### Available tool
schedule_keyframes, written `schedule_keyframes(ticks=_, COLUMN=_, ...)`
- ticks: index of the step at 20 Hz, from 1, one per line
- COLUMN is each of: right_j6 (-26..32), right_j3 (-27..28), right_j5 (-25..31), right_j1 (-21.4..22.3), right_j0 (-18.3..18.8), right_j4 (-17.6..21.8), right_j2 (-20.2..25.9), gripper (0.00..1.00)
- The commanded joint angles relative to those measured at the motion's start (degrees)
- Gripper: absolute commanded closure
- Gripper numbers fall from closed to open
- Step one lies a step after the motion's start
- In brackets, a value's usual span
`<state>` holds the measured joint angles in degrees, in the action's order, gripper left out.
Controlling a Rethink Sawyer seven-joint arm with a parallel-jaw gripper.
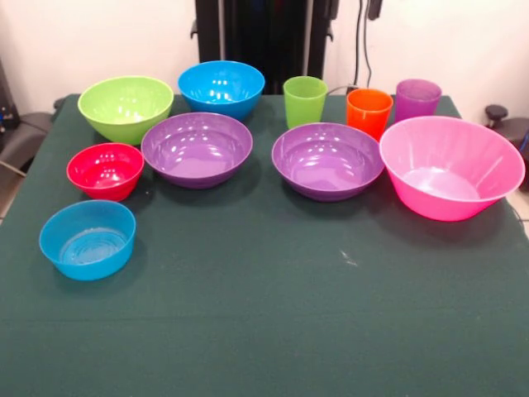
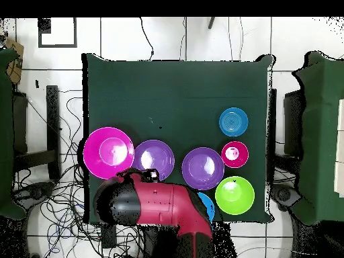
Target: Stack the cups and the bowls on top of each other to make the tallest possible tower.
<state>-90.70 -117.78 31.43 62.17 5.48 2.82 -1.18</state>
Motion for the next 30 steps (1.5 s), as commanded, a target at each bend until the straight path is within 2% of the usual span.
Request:
schedule_keyframes(ticks=1, right_j6=-2.0, right_j3=4.9, right_j5=-4.4, right_j1=-10.1, right_j0=1.9, right_j4=5.2, right_j2=4.4, gripper=0.00)
schedule_keyframes(ticks=6, right_j6=-0.4, right_j3=8.5, right_j5=-5.7, right_j1=-13.1, right_j0=3.0, right_j4=6.0, right_j2=5.2, gripper=0.00)
schedule_keyframes(ticks=10, right_j6=1.4, right_j3=13.4, right_j5=-1.0, right_j1=-14.5, right_j0=3.3, right_j4=6.6, right_j2=5.5, gripper=0.00)
schedule_keyframes(ticks=16, right_j6=4.7, right_j3=16.5, right_j5=2.4, right_j1=-15.3, right_j0=5.6, right_j4=8.0, right_j2=7.2, gripper=0.00)
schedule_keyframes(ticks=18, right_j6=7.3, right_j3=18.1, right_j5=5.7, right_j1=-14.8, right_j0=7.1, right_j4=8.8, right_j2=8.0, gripper=0.00)
schedule_keyframes(ticks=26, right_j6=11.9, right_j3=20.1, right_j5=12.7, right_j1=-11.8, right_j0=10.9, right_j4=10.7, right_j2=10.1, gripper=0.00)
schedule_keyframes(ticks=30, right_j6=14.0, right_j3=18.7, right_j5=13.5, right_j1=-8.3, right_j0=13.6, right_j4=11.8, right_j2=11.2, gripper=0.00)
